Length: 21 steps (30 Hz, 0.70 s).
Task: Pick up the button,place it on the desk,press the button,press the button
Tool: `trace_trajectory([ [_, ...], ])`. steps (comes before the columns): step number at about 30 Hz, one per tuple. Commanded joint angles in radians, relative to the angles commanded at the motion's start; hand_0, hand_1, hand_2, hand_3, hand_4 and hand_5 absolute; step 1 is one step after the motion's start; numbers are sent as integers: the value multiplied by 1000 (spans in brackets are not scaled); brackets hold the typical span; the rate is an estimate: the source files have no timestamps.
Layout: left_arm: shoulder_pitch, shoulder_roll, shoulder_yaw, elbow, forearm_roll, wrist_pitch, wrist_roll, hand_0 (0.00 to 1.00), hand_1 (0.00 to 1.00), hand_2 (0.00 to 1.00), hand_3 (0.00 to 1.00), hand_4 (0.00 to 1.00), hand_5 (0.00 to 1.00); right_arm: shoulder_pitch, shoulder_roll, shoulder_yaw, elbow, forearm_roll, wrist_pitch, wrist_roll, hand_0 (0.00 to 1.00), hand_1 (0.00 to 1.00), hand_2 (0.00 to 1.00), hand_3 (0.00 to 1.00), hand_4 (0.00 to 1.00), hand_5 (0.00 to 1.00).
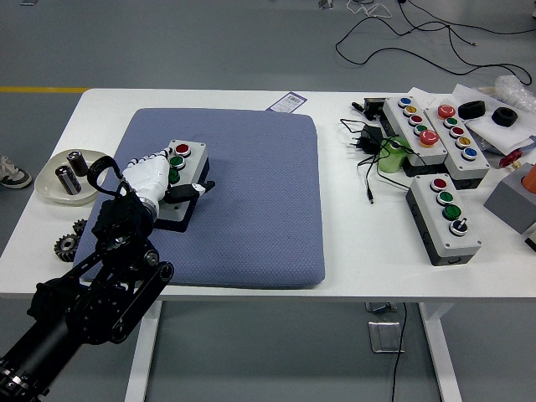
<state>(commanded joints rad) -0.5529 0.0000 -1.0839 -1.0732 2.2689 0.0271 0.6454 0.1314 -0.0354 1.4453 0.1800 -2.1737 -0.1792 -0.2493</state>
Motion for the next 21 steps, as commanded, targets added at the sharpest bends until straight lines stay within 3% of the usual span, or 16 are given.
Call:
trace_trajectory([
  [6, -25, 0, 10, 26, 0, -32, 0, 988, 998, 998, 998, 998, 787, -3, 0, -1, 0, 1, 1, 0, 679, 652, 706, 646, 339, 190],
  [7, -29, 0, 10, 30, 0, -37, 0, 936, 997, 998, 998, 998, 631, -3, -1, -2, 0, 1, 1, 0, 681, 653, 705, 646, 339, 190],
  [12, -44, 0, 18, 51, 0, -45, 0, 936, 997, 998, 998, 998, 631, -4, -1, 0, 0, 1, 1, 0, 681, 653, 705, 646, 339, 190],
  [13, -45, 0, 18, 54, 0, -45, 0, 740, 922, 997, 998, 942, 459, -4, -1, 0, 0, 1, 1, 0, 679, 654, 704, 646, 338, 190],
  [18, -50, 0, 14, 71, 0, -56, 0, 740, 922, 997, 998, 942, 459, -5, -2, 0, 0, 1, 2, -1, 679, 654, 704, 646, 338, 190],
  [19, -50, 0, 13, 72, 0, -58, 0, 467, 673, 853, 945, 749, 178, -5, -2, 1, 0, 1, 2, -1, 679, 653, 705, 646, 338, 190],
  [21, -49, 0, 12, 74, 0, -60, 0, 467, 673, 853, 945, 749, 178, -5, -2, 1, 0, 1, 2, -2, 679, 653, 705, 646, 338, 190],
])
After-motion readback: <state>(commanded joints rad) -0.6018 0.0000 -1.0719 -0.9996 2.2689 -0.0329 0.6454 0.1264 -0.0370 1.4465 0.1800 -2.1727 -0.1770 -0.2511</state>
